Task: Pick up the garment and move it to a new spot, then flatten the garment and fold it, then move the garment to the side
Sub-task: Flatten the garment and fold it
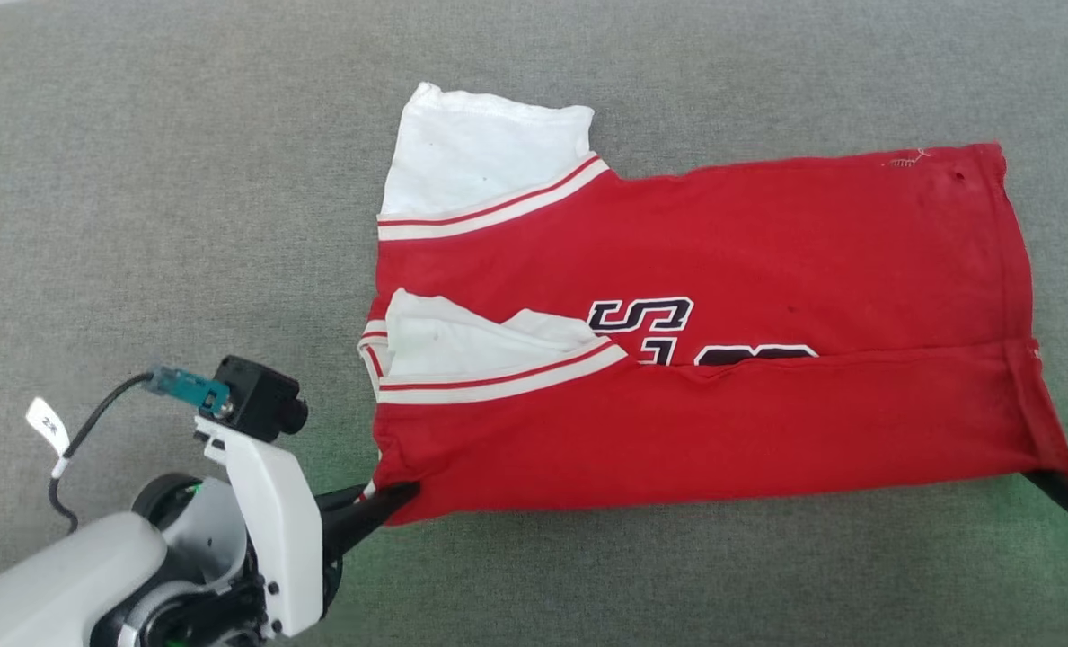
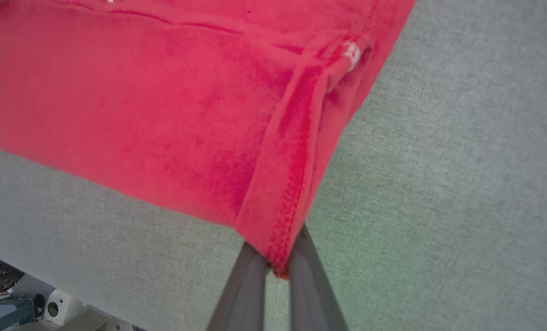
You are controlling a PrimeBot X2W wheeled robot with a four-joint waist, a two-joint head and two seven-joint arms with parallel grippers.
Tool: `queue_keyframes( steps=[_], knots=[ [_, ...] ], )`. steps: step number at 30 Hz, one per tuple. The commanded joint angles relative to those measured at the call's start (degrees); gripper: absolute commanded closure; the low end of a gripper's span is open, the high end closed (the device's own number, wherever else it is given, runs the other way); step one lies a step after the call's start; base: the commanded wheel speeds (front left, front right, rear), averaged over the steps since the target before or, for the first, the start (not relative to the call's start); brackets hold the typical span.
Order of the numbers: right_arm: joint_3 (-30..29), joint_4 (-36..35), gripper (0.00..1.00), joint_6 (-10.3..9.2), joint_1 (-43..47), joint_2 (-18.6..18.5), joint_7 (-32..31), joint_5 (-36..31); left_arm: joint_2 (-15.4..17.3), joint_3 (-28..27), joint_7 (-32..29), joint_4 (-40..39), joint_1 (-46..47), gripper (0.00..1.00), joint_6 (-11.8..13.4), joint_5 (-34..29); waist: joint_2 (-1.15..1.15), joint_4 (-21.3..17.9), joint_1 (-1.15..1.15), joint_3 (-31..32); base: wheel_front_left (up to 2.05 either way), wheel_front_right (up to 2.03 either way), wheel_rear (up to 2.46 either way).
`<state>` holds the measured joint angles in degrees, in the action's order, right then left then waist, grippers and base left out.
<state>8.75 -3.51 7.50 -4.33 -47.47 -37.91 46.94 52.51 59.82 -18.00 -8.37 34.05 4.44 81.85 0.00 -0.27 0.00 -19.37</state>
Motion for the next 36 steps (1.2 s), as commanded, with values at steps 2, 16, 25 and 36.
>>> queue_keyframes(
  steps=[2,16,25,36],
  knots=[
    [-2.2,-1.6,0.89,-0.02,1.6,1.4,-0.2,-0.5,0.2,-0.4,1.5,-1.0,-1.3,1.0,0.8,0.0,0.0,-0.1,0.0,-0.2,0.0,0.0,0.0],
    [-8.6,-4.9,0.0,-0.02,-1.6,13.0,12.6,-10.8,1.4,-6.8,12.2,1.7,1.5,0.0,4.5,-4.2,0.0,-3.1,0.0,-2.1,0.0,0.0,0.0],
    [-4.8,1.6,0.0,-0.01,-9.1,24.8,36.3,-21.0,-3.3,-12.8,23.0,18.2,12.4,0.0,4.6,-11.6,0.0,-10.5,0.0,-3.5,0.0,0.0,0.0],
    [0.6,5.5,0.0,-0.02,-11.7,29.1,47.0,-21.9,-6.1,-9.8,7.3,37.0,27.9,0.0,1.4,-13.9,0.0,-19.6,0.0,-6.6,0.0,0.0,0.0]
  ],
)
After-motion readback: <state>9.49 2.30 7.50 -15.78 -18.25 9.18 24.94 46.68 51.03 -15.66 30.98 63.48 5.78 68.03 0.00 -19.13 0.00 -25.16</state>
